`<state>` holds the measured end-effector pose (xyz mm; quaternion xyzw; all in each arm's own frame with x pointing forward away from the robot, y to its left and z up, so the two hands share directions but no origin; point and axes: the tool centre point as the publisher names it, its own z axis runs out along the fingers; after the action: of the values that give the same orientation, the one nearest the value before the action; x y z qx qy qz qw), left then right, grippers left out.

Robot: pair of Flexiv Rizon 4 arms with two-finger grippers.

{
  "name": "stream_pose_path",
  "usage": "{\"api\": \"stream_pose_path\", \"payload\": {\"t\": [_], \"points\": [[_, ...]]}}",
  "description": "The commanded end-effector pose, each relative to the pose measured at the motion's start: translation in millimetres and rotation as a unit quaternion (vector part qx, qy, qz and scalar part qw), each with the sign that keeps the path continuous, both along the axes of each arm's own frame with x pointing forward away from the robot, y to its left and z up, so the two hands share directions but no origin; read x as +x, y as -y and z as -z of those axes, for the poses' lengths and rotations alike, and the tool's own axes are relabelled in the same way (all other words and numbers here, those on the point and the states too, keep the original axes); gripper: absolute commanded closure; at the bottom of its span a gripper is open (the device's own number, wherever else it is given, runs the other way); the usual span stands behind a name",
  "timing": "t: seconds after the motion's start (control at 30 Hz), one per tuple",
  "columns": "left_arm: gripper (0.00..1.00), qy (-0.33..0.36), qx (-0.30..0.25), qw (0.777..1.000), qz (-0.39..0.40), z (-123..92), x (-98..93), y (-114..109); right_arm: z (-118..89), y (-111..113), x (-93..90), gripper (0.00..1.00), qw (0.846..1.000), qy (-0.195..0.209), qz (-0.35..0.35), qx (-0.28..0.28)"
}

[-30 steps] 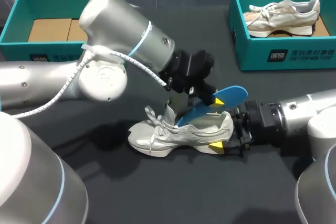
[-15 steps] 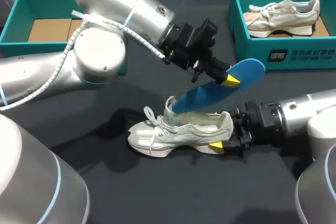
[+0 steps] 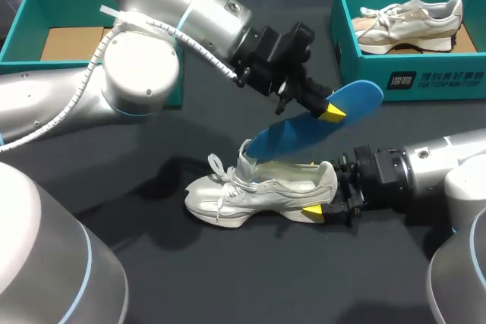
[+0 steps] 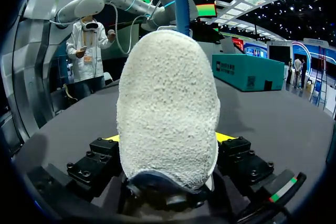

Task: Take the shoe out of the shoebox, open the shoe tongue, remove and reinsert the insole, then place the shoe into the shoebox

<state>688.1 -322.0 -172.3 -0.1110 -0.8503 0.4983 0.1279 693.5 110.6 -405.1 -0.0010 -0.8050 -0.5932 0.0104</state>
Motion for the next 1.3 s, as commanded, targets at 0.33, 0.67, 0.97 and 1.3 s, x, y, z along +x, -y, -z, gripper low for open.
{"api": "stream_pose_path", "payload": {"t": [0.33, 0.67, 0.97, 1.3], "points": [[1.00, -0.001, -0.120, 0.992, -0.033, -80, -32.2, -25, 0, -1, -1.0, 1.00, 1.000, 0.000, 0.001, -0.002], [1.00, -0.032, -0.166, 0.985, -0.038, -120, -51.2, -54, 0, -1, -1.0, 1.00, 1.000, 0.000, 0.001, -0.002], [1.00, -0.032, -0.166, 0.985, -0.038, -120, -51.2, -54, 0, -1, -1.0, 1.00, 1.000, 0.000, 0.001, -0.002], [1.00, -0.042, -0.189, 0.977, -0.091, -132, -64.0, -68, 0, -1, -1.0, 1.00, 1.000, 0.000, 0.001, -0.002]]}}
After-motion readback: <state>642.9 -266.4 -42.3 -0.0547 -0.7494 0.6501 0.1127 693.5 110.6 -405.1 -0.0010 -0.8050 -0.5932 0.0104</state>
